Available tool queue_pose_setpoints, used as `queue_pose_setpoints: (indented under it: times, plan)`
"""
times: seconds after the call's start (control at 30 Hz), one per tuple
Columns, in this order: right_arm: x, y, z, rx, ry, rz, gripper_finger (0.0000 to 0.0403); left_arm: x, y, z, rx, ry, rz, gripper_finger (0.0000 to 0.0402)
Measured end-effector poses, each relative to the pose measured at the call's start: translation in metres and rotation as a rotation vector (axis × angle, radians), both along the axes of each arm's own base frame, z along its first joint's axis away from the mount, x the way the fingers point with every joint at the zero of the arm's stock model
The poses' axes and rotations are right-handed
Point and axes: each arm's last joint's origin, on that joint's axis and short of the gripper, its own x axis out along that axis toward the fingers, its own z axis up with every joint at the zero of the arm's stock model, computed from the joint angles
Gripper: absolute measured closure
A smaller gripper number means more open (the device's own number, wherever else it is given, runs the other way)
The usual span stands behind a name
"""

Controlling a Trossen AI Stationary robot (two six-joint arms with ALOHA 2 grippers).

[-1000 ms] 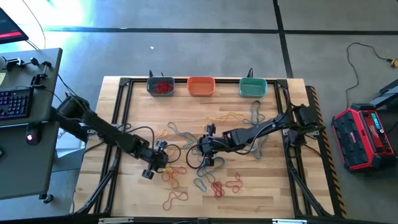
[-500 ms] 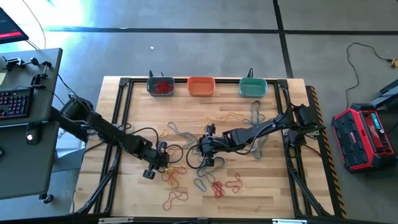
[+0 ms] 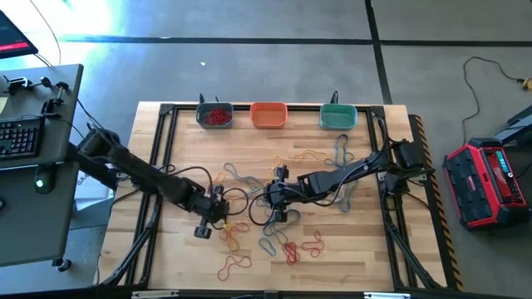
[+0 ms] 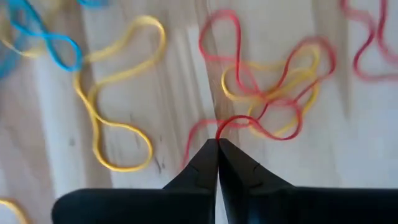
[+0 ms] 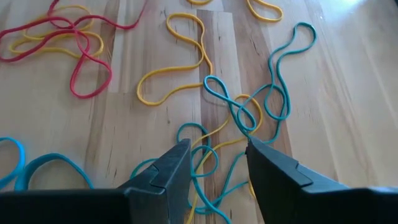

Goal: Sort rubber bands into baskets
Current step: Put the red rubber band into the blue bin

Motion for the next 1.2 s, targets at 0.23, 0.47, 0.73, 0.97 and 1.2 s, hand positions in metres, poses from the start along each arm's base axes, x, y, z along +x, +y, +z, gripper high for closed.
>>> queue_pose_setpoints:
  times: [0.23,0.47,0.73,0.97,1.2]
  plan:
    - [0.0,0.0,0.0,0.002,0.0,-0.002,0.0259,0.001,0.015,0.046,-0.005,-0.121,0.167,0.0401]
    - [0.0,0.0,0.0,0.002,0.0,-0.002,0.0259,-0.014,0.05,0.075,0.083,-0.235,0.366,0.0401]
    - [0.0,0.0,0.0,0.002,-0.004,-0.002,0.0259,-0.022,0.094,0.092,0.24,-0.308,0.475,0.0401]
    - [0.0,0.0,0.0,0.007,-0.006,-0.007,0.0259,-0.024,0.14,0.093,0.339,-0.28,0.561,0.0401]
    - [0.001,-0.002,0.0,0.007,-0.006,-0.011,0.0259,-0.032,0.186,0.095,0.383,-0.268,0.64,0.0401]
